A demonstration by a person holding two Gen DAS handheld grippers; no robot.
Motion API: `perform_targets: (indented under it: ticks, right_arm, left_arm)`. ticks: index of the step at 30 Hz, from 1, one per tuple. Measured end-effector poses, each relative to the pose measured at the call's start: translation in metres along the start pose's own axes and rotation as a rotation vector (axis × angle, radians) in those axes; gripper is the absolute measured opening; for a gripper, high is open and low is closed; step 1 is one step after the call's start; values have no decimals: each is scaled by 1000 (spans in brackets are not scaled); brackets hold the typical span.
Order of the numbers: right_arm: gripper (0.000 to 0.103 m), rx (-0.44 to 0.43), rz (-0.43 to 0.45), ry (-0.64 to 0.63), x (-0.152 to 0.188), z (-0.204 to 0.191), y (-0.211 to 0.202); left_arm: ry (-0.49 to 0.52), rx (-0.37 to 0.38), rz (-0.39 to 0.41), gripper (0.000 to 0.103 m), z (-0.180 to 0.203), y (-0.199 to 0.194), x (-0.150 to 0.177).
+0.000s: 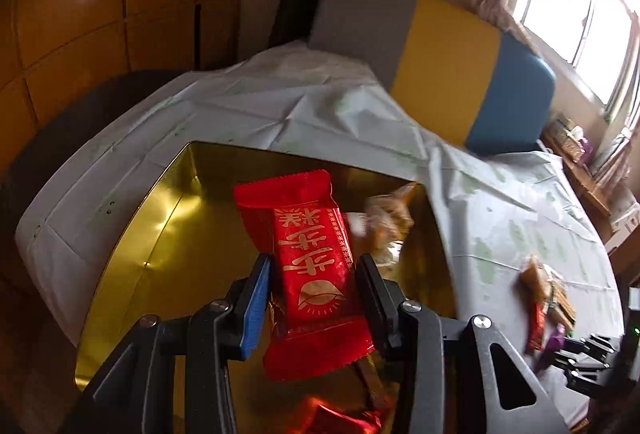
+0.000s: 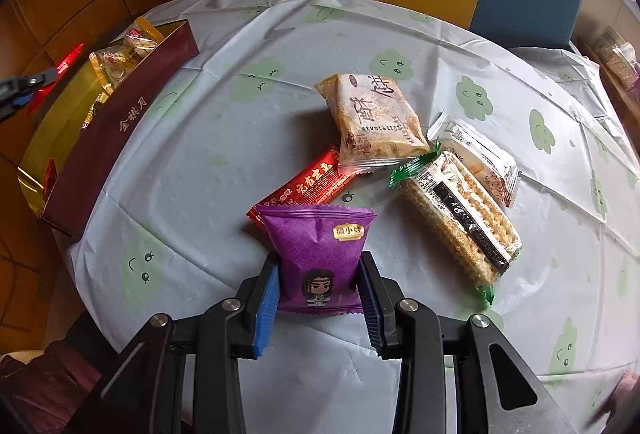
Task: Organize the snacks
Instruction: 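Drop the red packet into the gold tray and open the left tool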
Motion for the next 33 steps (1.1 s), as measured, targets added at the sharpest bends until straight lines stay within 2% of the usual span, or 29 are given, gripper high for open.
perform_targets:
  ticks: [7,15,21,24,29,33]
  right_arm:
    - [38,-8,-2,6,0,2,2]
    - [41,2,-23,-1,2,5,8]
    - [41,9,-22,-1,2,5,9]
    - [41,11,-20,-2,2,5,10]
    - [41,12,-18,-1,3,5,10]
    - [41,15,-15,0,3,5,10]
  left_arm:
    - [28,-37,-68,44,5,57,-11]
    - [-7,-20,-113,47,8,82,-10]
    - [6,-64,-60,55,4,57,-8]
    - [19,-94,-20,55,5,34,-3]
    - [42,-89,17,55,19,5,16]
    - [51,-71,-1,55,32,-7,37]
Point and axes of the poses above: each gripper's, at about its wrist camera, not at the fingertips, and y roughly the way its jaws point, z to its right, x to its underside, the point moved 8 cm from there along y, roughly the way its jaws point, and after that the axes turned 4 degrees about z, right-handed, at the moved point
